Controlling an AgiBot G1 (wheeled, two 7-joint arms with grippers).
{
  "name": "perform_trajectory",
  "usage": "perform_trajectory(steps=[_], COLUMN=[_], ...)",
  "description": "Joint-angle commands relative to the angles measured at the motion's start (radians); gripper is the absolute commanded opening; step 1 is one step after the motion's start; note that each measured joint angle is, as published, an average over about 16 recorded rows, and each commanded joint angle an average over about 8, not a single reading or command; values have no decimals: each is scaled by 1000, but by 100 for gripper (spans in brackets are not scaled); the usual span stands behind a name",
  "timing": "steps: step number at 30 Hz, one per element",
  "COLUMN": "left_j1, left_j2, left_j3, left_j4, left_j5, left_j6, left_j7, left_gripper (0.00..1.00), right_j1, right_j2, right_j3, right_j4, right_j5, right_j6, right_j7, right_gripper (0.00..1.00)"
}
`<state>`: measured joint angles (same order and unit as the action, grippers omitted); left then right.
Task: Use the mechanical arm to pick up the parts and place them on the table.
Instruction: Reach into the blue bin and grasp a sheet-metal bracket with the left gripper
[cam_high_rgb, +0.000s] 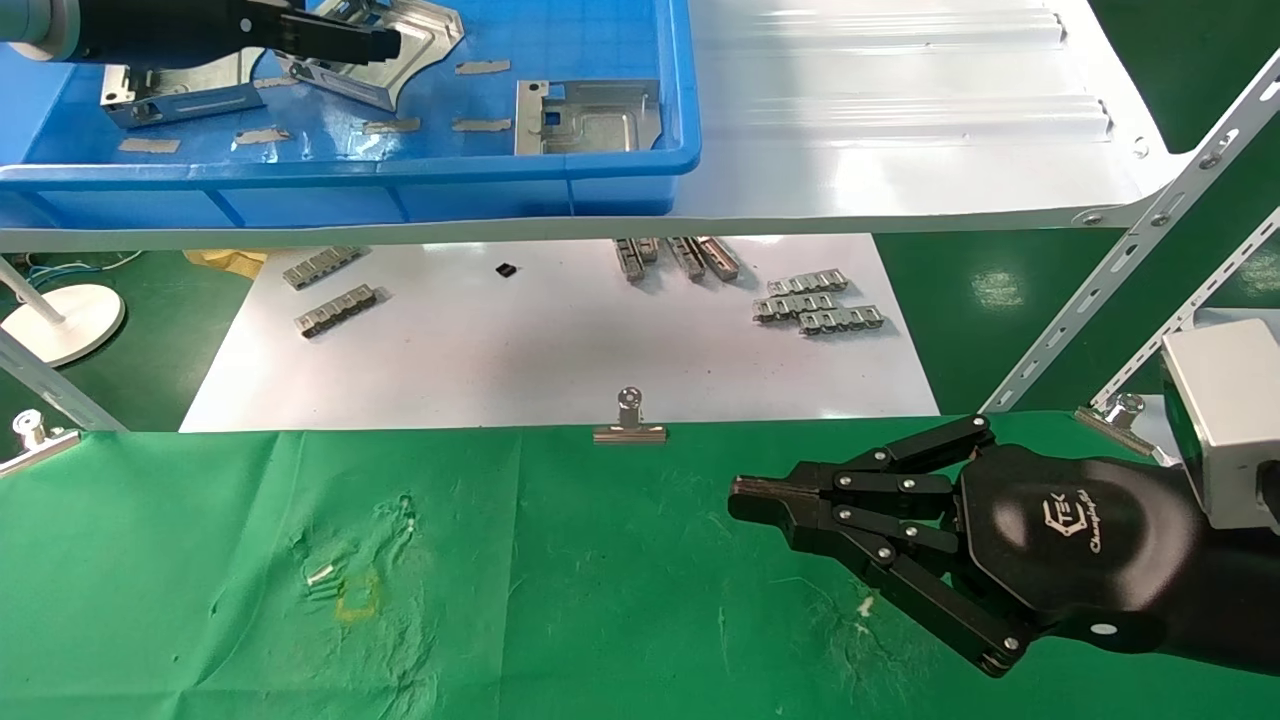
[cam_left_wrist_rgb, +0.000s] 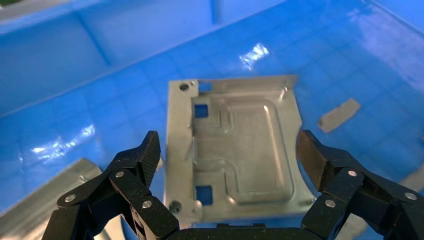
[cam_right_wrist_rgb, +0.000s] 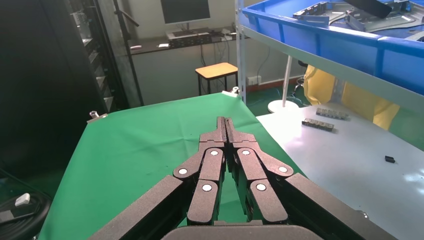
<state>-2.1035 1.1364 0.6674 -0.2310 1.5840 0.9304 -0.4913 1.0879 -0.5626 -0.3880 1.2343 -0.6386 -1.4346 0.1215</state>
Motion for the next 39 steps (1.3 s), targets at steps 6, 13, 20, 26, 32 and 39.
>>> perform_trajectory(steps=[6, 13, 20, 26, 32, 39], left_j1=[-17, -27, -37, -42, -39, -41], left_j2=[22, 36, 53, 70, 86, 88], left_j3=[-2, 0, 4, 12, 15, 7], left_j4=[74, 116, 149, 169, 181, 191], left_j5=[-1, 5, 12, 25, 30, 18], left_j6=[-24, -62, -87, -120, -152, -151], left_j7=[45, 79, 93, 106, 121, 133], left_gripper=[0, 0, 0, 0, 0, 0], right_j1=[0, 0, 0, 0, 0, 0], right_j2=[0, 0, 0, 0, 0, 0], right_j3=[0, 0, 0, 0, 0, 0], right_j4=[0, 0, 0, 0, 0, 0], right_j5=[0, 0, 0, 0, 0, 0], right_j6=[0, 0, 0, 0, 0, 0], right_j7=[0, 0, 0, 0, 0, 0], right_gripper=[0, 0, 0, 0, 0, 23])
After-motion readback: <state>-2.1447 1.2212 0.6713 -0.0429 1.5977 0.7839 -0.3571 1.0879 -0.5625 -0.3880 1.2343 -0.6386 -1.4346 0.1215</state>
